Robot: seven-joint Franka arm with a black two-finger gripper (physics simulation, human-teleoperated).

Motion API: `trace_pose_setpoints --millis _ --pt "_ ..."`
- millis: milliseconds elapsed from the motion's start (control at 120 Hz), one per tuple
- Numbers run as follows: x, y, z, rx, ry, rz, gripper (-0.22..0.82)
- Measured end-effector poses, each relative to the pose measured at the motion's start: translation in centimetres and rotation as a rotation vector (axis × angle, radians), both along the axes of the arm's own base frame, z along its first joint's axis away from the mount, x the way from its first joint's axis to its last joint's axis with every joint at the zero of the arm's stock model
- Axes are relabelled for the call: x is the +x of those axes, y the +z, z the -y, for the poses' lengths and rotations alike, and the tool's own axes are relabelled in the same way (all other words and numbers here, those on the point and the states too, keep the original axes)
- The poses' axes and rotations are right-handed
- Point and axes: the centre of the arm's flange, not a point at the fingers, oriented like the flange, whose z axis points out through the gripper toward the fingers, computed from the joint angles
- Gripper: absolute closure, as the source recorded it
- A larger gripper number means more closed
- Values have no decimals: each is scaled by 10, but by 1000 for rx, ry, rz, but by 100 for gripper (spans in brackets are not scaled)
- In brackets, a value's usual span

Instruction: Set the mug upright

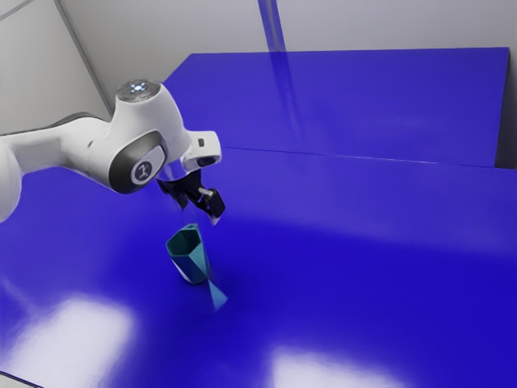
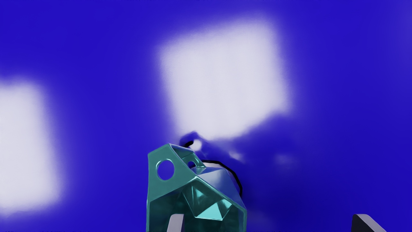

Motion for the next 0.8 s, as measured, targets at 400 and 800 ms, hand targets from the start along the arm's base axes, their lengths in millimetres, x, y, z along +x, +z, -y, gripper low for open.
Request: trace_pose_setpoints --millis 400,800 --pt "42 76 -2 -11 55 -117 2" --pt "53 154 -11 -16 89 -131 2"
